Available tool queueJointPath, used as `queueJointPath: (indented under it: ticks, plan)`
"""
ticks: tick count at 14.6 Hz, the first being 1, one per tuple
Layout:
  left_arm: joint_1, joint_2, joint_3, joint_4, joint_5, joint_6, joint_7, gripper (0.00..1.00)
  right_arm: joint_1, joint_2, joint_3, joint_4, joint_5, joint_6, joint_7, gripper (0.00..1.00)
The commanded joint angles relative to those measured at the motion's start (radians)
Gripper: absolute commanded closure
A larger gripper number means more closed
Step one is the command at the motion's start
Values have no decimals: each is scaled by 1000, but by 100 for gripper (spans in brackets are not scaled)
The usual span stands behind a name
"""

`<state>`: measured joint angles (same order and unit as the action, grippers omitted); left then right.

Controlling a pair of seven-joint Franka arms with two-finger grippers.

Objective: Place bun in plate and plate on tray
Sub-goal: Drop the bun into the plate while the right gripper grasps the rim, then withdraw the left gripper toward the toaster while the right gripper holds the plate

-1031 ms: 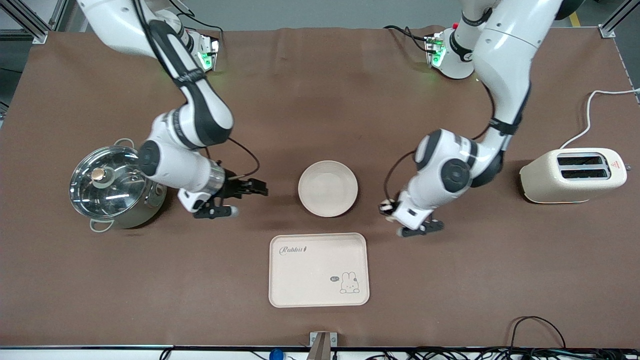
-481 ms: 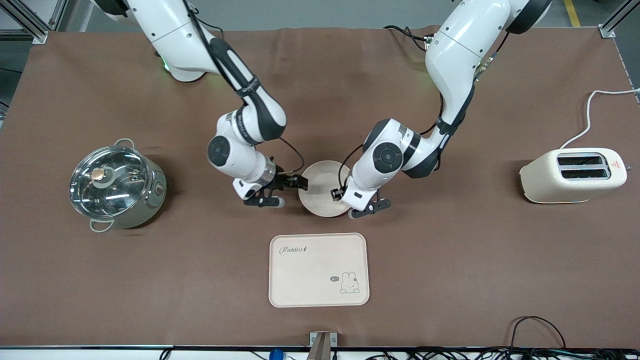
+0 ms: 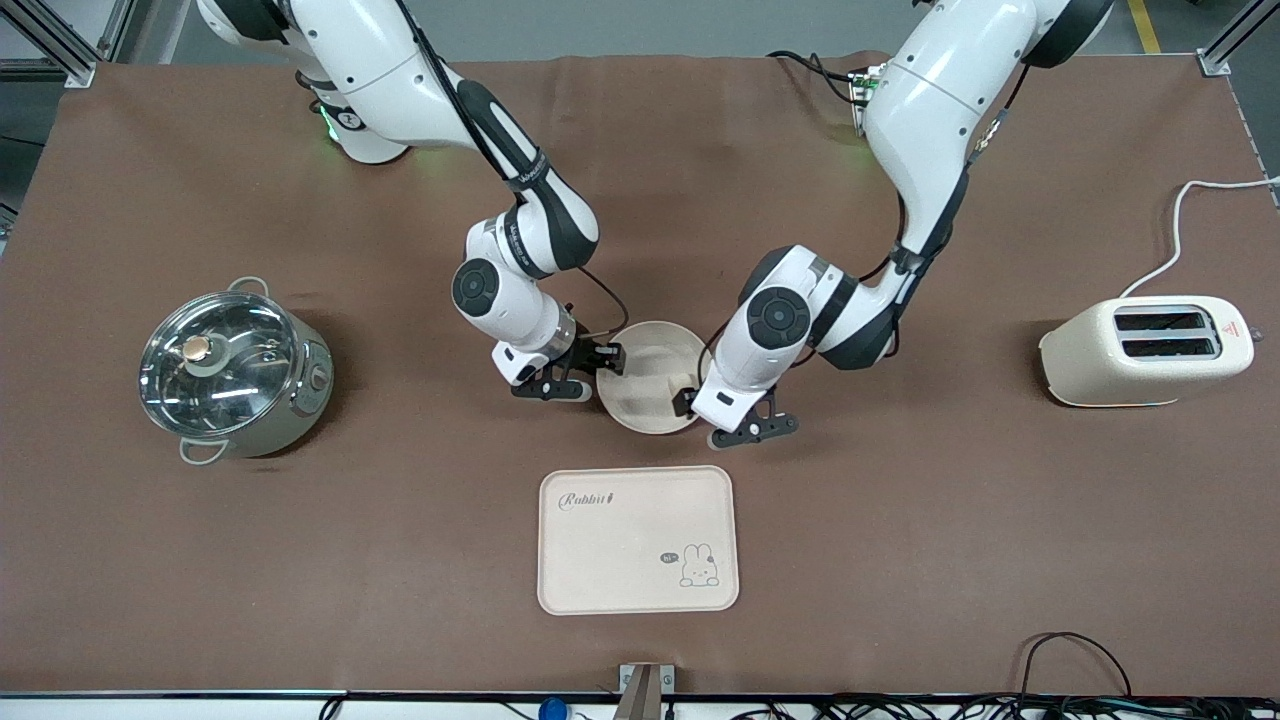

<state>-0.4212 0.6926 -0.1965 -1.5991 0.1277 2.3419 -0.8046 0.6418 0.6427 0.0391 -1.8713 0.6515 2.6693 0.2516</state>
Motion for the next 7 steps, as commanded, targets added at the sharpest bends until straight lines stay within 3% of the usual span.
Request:
queueJointPath:
  ticks: [1,4,7]
  plan:
    - [116,-137,-4,16,63,-194,233,0,-8,-6,-1,-14,26,12,-8,76]
    - [228,-234,-3,21,63,-277,424,0,-7,-8,-1,-12,25,9,-9,96]
    - [329,-353,-6,22,58,-389,554,0,-1,-26,-1,-19,23,6,-9,99]
